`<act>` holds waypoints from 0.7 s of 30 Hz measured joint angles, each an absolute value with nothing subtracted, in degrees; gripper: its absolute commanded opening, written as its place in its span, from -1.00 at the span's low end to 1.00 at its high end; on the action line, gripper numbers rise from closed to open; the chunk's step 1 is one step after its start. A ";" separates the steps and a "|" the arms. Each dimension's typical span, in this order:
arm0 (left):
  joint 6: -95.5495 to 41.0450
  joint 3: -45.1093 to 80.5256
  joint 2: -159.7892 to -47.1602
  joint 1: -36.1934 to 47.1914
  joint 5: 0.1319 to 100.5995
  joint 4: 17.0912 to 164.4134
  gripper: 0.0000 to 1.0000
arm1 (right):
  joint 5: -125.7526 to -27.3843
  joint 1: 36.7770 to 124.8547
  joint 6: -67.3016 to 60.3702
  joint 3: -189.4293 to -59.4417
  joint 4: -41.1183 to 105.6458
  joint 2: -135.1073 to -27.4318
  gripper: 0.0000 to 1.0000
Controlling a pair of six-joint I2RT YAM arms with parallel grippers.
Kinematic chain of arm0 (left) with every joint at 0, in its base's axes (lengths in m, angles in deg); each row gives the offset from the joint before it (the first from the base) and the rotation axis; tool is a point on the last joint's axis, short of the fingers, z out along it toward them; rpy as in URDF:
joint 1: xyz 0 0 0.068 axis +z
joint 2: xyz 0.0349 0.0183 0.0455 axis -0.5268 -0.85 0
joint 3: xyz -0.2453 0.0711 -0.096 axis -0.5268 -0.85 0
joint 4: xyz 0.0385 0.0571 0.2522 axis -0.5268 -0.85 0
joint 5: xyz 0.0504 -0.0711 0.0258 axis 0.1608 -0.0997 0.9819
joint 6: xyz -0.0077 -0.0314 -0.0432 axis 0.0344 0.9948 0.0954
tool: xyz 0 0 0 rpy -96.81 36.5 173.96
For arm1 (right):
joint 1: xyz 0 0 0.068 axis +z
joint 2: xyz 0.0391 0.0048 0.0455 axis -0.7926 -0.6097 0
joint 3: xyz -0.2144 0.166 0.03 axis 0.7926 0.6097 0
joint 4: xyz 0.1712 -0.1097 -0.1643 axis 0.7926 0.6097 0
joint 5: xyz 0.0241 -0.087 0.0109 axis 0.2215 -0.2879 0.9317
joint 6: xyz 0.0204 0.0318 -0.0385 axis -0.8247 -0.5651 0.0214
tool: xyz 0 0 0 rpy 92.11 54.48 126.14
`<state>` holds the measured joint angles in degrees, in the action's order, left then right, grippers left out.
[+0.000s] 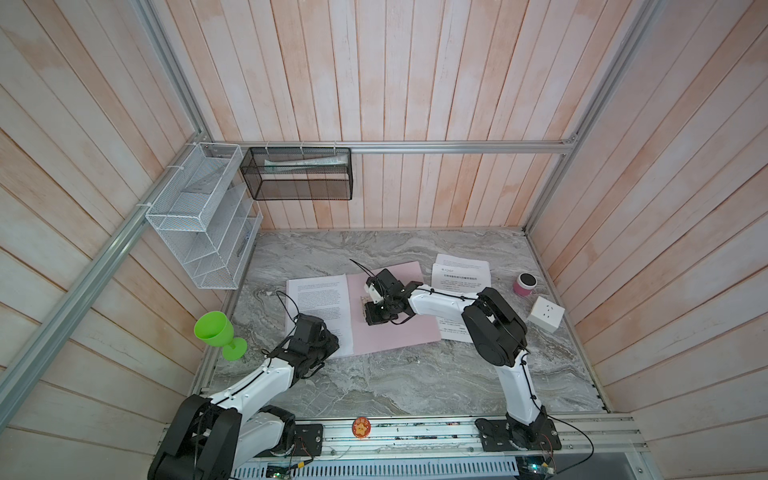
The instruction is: Put the files into the folder
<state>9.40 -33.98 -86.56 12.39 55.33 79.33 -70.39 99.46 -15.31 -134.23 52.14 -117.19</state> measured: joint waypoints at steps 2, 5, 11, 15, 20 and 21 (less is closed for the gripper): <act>9.53 -33.98 -86.56 12.39 55.18 79.31 -0.07 | -68.36 98.61 -15.26 -133.88 51.88 -116.86 -1.00; 9.77 -33.98 -86.56 12.39 55.16 79.31 -0.08 | -65.15 97.34 -15.37 -133.70 51.83 -116.18 -1.00; 9.99 -33.93 -86.59 12.39 55.20 79.26 -0.08 | -59.44 94.76 -17.05 -133.55 51.66 -114.46 -0.95; 9.99 -33.56 -86.89 12.39 55.20 78.87 -0.08 | -55.25 92.44 -19.31 -131.43 49.08 -113.12 -0.78; 9.99 -33.30 -87.22 12.39 55.22 78.76 -0.06 | -51.03 90.30 -23.02 -127.67 44.80 -109.50 -0.77; 9.96 -33.23 -87.29 12.39 55.20 78.78 -0.04 | -50.46 90.08 -23.55 -126.97 43.88 -108.58 -0.77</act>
<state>9.96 -33.23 -87.29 12.39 55.20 78.78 -50.46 90.08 -23.55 -126.97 43.88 -108.58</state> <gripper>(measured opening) 0.466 0.114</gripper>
